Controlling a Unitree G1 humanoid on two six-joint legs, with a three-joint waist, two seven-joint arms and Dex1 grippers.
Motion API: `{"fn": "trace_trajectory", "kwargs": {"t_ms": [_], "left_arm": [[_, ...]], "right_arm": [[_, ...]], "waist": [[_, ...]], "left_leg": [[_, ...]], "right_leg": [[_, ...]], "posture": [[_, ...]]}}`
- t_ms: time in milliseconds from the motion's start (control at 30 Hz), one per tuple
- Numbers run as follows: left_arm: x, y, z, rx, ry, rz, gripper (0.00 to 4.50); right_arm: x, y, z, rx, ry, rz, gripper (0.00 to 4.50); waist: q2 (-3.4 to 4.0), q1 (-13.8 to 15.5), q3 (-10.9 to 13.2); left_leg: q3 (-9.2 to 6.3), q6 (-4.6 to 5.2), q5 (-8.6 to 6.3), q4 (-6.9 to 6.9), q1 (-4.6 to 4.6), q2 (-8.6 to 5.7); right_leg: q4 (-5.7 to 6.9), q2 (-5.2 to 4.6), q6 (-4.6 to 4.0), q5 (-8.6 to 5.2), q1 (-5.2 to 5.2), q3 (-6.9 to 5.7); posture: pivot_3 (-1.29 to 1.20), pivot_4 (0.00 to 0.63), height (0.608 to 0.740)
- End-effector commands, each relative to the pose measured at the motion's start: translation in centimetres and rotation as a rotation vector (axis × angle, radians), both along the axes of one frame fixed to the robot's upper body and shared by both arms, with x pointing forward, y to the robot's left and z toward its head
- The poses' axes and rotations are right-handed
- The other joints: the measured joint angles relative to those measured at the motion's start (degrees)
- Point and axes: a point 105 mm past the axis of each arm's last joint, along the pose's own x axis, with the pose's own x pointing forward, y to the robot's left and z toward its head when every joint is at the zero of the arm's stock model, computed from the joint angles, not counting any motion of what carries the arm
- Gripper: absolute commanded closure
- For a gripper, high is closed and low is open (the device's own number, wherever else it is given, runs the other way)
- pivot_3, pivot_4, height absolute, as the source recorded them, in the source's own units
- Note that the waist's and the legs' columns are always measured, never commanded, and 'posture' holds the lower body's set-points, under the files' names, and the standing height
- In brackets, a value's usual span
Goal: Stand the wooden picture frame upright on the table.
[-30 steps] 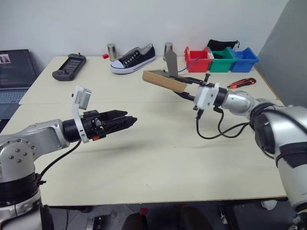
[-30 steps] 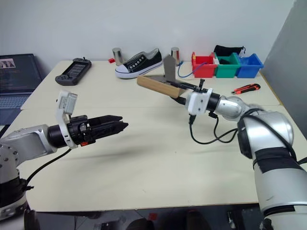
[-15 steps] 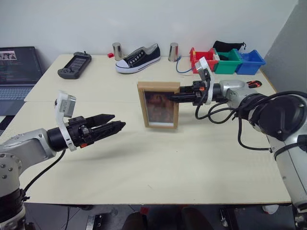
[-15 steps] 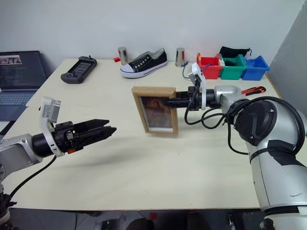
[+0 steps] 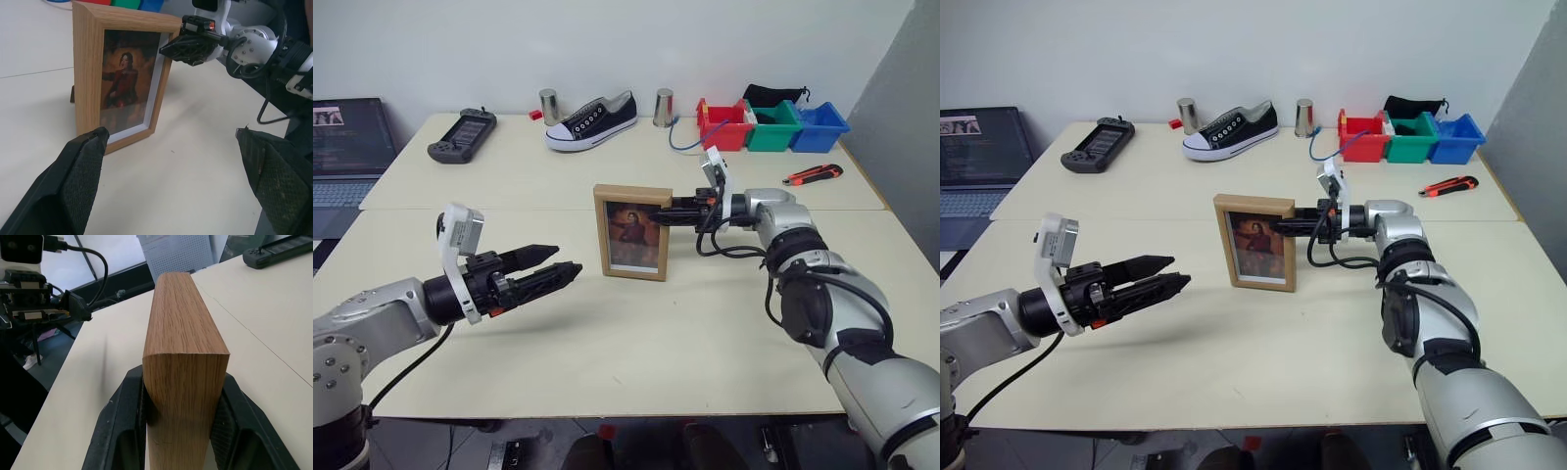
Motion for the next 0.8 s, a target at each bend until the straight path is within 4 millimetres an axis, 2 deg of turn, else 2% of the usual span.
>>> {"fn": "trace_trajectory", "kwargs": {"t_ms": [33,133,200,333,533,567,800], "left_arm": [[-0.4,-0.3,0.8,0.023,-0.053,-0.013,0.06],[-0.3,-0.3,1.0,0.026,-0.056,-0.015,0.06],[-0.3,-0.3,1.2,0.029,-0.058,-0.019,0.0],[0.0,-0.2,1.3,0.037,-0.057,-0.024,0.0],[0.2,-0.4,1.4,0.04,-0.059,-0.033,0.0],[0.2,-0.4,1.4,0.04,-0.059,-0.034,0.0],[0.4,0.0,1.5,0.046,-0.065,-0.028,0.0]], "right_arm": [[-0.6,0.2,0.1,0.011,-0.015,0.027,3.2],[-0.8,0.0,-0.8,-0.014,-0.017,0.019,3.2],[-0.8,-0.1,-1.0,-0.025,-0.016,0.011,2.51],[-0.8,-0.2,-1.0,-0.039,-0.021,0.001,1.8],[-0.6,-0.9,-0.9,-0.05,-0.021,-0.016,0.17],[-0.6,-1.0,-1.0,-0.055,-0.022,-0.018,0.05],[-0.6,-3.1,-1.3,-0.106,-0.017,-0.047,0.05]], "waist": [[0.0,0.0,0.0],[0.0,0.0,0.0],[-0.01,0.1,0.0],[0.0,0.1,0.0],[0.0,0.1,0.0],[0.0,0.1,0.0],[0.0,0.2,0.0]], "left_leg": [[-0.01,0.0,0.0,0.01,0.01,0.0],[0.0,0.0,0.0,0.0,0.0,-0.01],[-0.02,0.0,0.0,0.0,0.02,0.0],[-0.01,0.0,0.0,0.01,0.0,-0.02],[-0.01,0.0,0.0,0.0,0.0,-0.02],[-0.01,0.0,0.0,0.0,-0.01,-0.02],[0.0,0.01,-0.01,0.01,-0.01,-0.03]], "right_leg": [[0.03,0.0,0.0,0.0,0.0,0.0],[0.0,0.0,0.0,0.0,0.0,0.0],[0.0,0.0,0.0,0.0,0.0,-0.02],[-0.01,0.0,0.0,0.0,0.0,0.01],[-0.03,0.0,0.0,0.0,-0.01,0.01],[-0.03,0.0,0.0,0.0,-0.01,0.01],[-0.05,0.0,0.0,0.0,-0.01,0.02]], "posture": [[0.0,0.15,0.74],[0.0,0.15,0.74],[0.0,0.15,0.74],[0.0,0.15,0.74],[0.0,0.15,0.74],[0.0,0.15,0.74],[0.0,0.15,0.74]]}}
